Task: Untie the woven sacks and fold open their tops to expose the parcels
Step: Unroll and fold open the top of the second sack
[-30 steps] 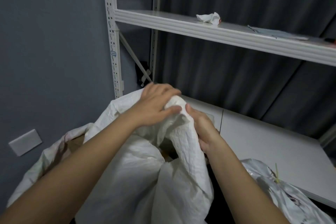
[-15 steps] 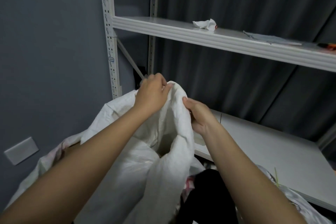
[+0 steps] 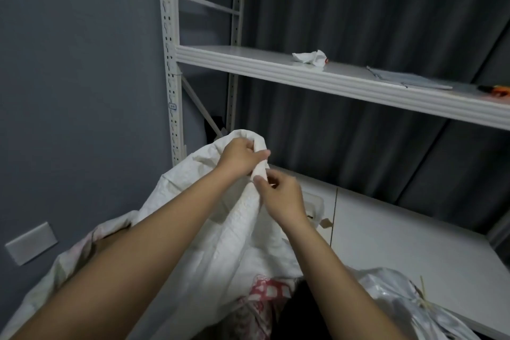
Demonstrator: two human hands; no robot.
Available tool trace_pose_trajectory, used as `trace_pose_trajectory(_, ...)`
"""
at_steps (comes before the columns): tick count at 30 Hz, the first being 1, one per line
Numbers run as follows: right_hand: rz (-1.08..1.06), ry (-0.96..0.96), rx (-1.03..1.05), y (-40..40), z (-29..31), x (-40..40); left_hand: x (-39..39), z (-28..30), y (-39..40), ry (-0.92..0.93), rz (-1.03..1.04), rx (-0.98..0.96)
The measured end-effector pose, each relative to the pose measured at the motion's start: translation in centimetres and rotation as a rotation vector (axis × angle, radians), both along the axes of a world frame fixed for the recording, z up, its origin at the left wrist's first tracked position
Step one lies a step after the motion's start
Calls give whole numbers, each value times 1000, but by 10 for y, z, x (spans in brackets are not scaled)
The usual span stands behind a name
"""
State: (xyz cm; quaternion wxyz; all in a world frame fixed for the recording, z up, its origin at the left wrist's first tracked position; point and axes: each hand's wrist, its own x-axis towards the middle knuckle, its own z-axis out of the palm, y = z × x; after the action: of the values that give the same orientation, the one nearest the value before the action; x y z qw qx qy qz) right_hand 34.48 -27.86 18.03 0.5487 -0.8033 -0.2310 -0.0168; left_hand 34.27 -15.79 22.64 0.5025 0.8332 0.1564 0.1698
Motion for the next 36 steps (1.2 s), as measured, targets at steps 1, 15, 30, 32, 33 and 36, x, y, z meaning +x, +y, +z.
trace_pose_trajectory(1,-32,94,83,1,3,8,-3,4,-1,-9,-32,-98)
trace_pose_trajectory(15,-38,39,127,1,-9,-5,-7,7,-1,-37,-36,7)
trace_pose_trajectory(30,-84,84,255,4,1,-8,-12,8,-2,-3,-71,-126)
trace_pose_trajectory(32,-130,187,327,8,1,0,-16,12,-3,33,-171,-328)
trace_pose_trajectory(33,-119,316,424,9,2,8,-21,13,-1,29,-210,-351)
trace_pose_trajectory(36,156,742,833,4,12,26,-38,8,6,56,-208,-126)
